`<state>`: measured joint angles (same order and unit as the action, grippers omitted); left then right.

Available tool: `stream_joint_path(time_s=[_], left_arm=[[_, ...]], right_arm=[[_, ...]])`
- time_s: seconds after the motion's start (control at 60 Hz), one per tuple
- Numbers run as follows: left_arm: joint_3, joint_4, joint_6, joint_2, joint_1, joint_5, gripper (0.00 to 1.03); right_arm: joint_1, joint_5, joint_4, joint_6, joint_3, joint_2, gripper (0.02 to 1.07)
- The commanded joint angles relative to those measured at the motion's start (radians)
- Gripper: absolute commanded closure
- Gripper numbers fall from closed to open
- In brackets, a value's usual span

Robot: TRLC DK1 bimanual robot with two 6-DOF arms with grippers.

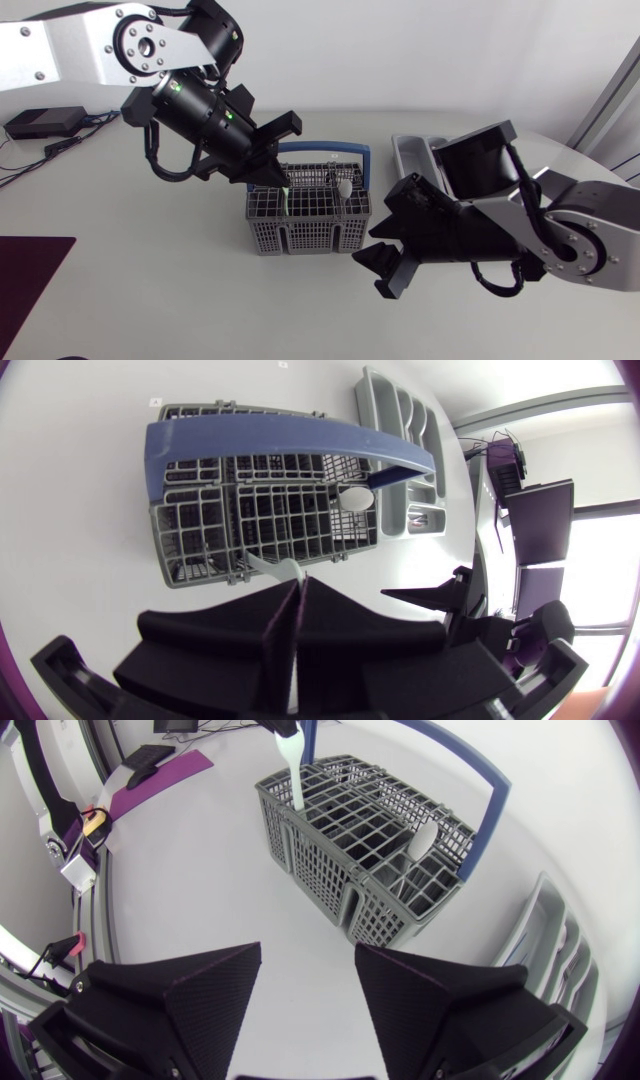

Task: Unload the cutlery basket into the drawer organizer.

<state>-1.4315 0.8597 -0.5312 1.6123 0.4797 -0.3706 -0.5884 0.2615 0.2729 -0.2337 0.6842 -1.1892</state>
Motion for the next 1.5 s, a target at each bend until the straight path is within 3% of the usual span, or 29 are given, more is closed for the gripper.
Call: stream_joint_path(time_s=[0.0, 0.867, 1.1, 1.333, 1.483], left_arm=[[0.000, 0.016, -0.023, -0.023, -0.006, -0.019, 0.93], [-0.119, 0.180, -0.003, -0.135, 0.043, -0.019, 0.94], [-0.095, 0.194, 0.077, -0.177, 0.094, -0.024, 0.94], [-0.056, 0.193, 0.197, -0.190, 0.122, -0.097, 0.94], [-0.053, 0.187, 0.300, -0.175, 0.151, -0.108, 0.93]], right_arm=[[-0.011, -0.001, -0.001, -0.010, -0.021, 0.003, 0.37], [-0.050, -0.004, -0.008, -0.019, -0.021, 0.077, 0.36], [-0.057, 0.013, -0.018, -0.044, -0.054, 0.172, 0.30], [-0.105, 0.013, -0.060, -0.081, -0.094, 0.217, 0.29], [-0.083, 0.087, -0.057, -0.119, -0.109, 0.246, 0.25]])
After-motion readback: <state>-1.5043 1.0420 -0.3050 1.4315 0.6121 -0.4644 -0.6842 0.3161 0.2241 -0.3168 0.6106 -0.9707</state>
